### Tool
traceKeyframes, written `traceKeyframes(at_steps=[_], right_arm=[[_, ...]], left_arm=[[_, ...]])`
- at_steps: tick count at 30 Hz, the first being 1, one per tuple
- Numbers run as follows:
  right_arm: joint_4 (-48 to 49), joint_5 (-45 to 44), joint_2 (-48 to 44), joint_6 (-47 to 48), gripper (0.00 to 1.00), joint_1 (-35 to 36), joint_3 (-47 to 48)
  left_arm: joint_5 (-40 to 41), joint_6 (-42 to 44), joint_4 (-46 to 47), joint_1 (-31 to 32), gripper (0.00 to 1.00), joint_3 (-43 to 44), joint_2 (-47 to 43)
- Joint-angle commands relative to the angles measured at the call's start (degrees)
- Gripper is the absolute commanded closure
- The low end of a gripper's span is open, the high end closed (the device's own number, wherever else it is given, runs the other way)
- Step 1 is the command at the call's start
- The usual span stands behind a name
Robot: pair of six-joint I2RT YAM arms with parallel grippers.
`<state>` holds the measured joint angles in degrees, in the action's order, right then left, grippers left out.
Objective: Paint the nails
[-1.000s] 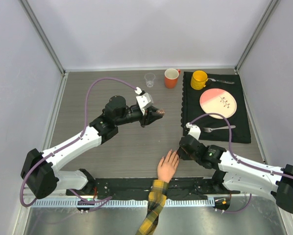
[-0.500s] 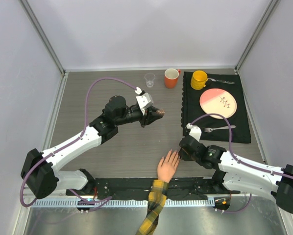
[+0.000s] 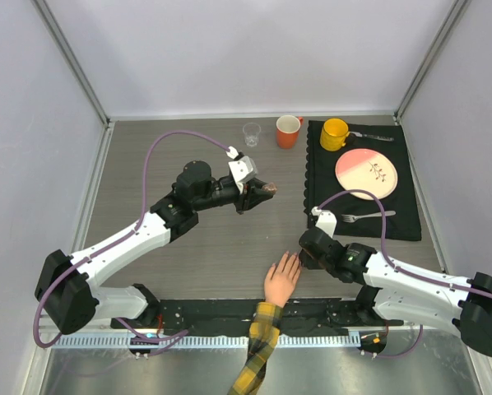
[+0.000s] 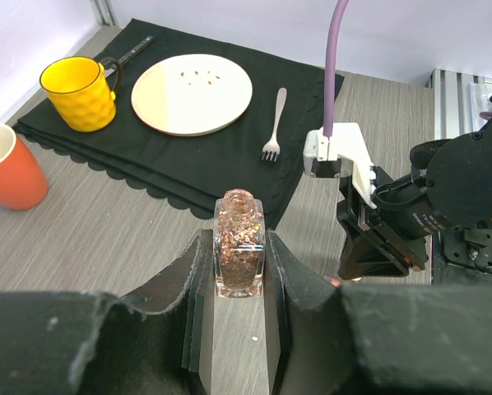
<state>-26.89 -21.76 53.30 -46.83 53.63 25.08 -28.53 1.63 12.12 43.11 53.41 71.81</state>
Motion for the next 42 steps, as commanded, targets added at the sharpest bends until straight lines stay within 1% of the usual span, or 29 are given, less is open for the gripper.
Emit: traceKeyframes(at_steps=[1,27,32,42], right_arm=[[2.37,-2.23,-0.13,0.51,0.99,-0.28,2.25],[4.13,-0.74,2.34,2.97,0.99,-1.59,3.04],[3.95,1.63,1.02,3.5,0.99,-1.59,2.08],[2.38,2.34,-0.82,3.24,0.99,-1.59,1.37]], left_arm=[[-0.38,0.66,2.29,0.22,1.0,1.61,-1.94],[-0.29,0.83,2.03,0.22,1.0,1.61,-2.38],[-0.29,0.83,2.12,0.22,1.0,1.61,-2.55],[-0.29,0.83,2.03,0.22,1.0,1.44,-2.82]])
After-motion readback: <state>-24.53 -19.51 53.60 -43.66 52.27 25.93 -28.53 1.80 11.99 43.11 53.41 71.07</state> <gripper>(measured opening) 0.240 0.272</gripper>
